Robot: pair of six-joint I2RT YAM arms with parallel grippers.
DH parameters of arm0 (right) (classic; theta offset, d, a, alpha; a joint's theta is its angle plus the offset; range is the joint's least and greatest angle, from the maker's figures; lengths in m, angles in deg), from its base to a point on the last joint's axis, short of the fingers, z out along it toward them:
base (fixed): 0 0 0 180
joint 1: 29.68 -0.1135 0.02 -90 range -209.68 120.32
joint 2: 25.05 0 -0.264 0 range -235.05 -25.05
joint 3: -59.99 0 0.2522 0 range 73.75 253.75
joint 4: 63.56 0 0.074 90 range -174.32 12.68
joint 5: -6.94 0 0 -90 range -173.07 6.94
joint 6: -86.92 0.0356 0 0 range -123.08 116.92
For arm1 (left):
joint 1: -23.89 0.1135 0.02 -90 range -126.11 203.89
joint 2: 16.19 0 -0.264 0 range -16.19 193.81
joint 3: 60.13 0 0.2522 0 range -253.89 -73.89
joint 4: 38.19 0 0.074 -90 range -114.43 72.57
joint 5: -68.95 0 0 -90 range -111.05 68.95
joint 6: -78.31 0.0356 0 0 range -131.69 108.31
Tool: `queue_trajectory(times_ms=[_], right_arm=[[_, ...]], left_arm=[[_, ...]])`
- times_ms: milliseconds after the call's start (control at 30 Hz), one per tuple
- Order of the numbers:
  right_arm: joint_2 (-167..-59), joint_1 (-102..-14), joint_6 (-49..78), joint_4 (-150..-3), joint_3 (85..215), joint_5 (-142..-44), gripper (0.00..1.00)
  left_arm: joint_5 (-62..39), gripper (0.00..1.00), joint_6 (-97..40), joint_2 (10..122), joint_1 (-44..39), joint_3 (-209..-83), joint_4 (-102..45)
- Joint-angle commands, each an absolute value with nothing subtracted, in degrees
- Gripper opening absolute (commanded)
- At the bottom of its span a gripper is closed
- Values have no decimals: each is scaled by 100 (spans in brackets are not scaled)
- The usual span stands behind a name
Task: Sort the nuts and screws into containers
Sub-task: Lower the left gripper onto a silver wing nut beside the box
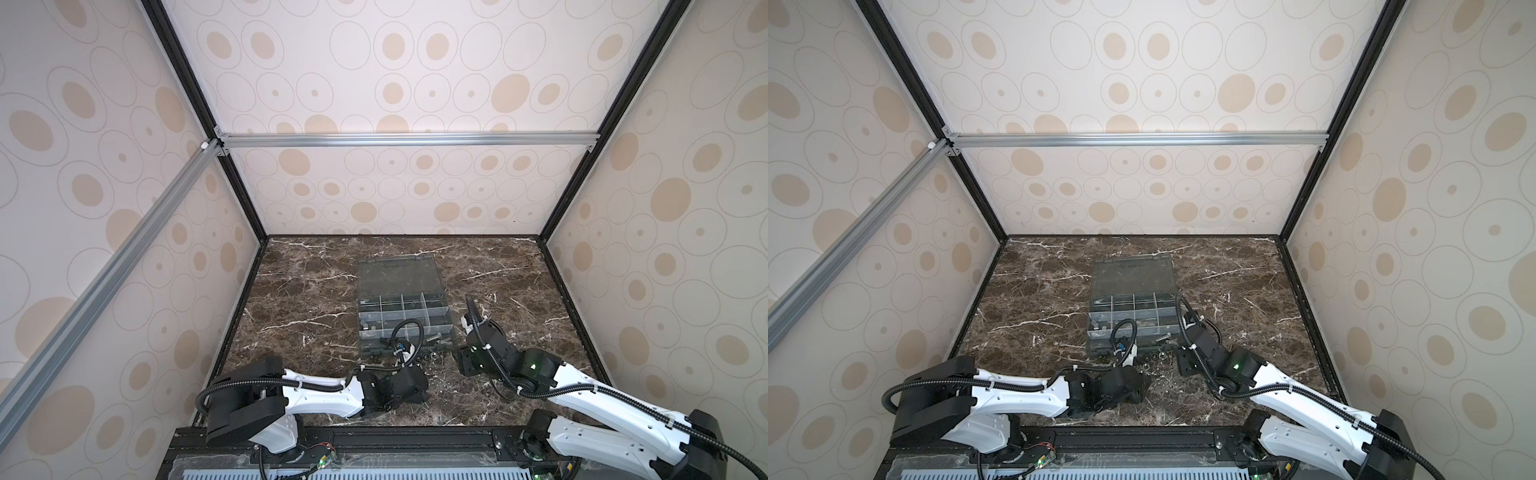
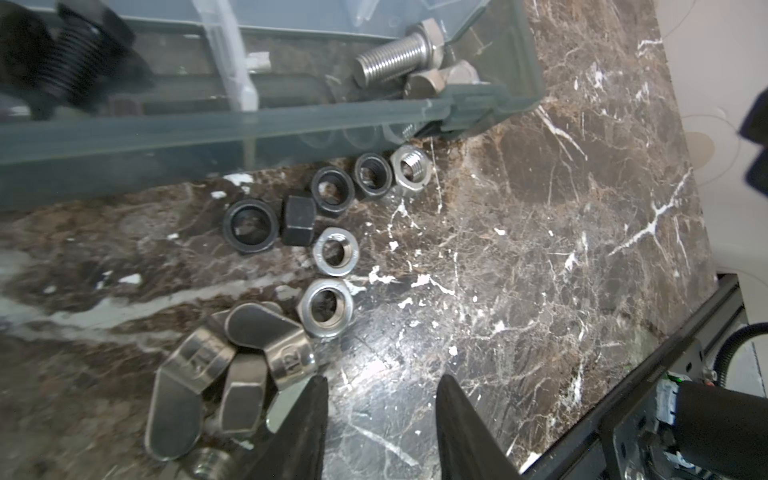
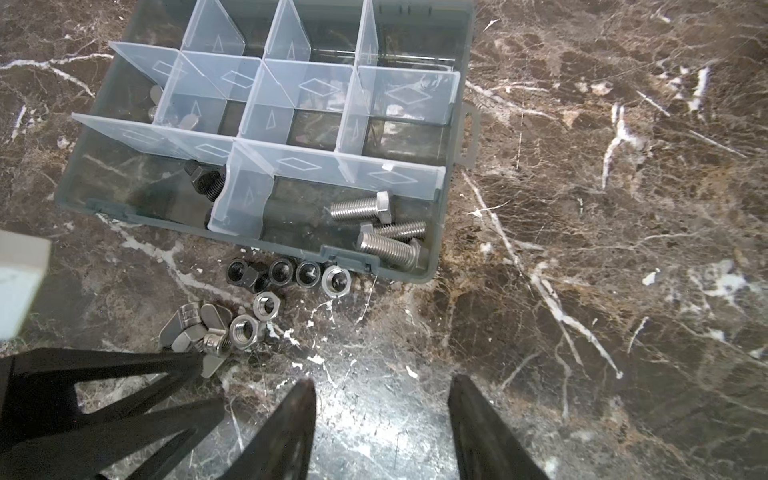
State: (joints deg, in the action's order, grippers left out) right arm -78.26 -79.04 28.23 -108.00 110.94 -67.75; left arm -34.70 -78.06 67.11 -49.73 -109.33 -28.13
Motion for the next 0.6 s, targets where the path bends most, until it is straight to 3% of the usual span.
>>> queue_trajectory(times_ms=[0,567], right_arm=[[-7708,-7857,2968,-10887,10975,-6646,55],[-7893,-7857,3041,-10800,11005,-6736,56]], left_arm=[[-3781,43,-7996,6455,-5035,-10808,-2590],[-3706,45,-7840,6720,-5031,-10866,-2724]])
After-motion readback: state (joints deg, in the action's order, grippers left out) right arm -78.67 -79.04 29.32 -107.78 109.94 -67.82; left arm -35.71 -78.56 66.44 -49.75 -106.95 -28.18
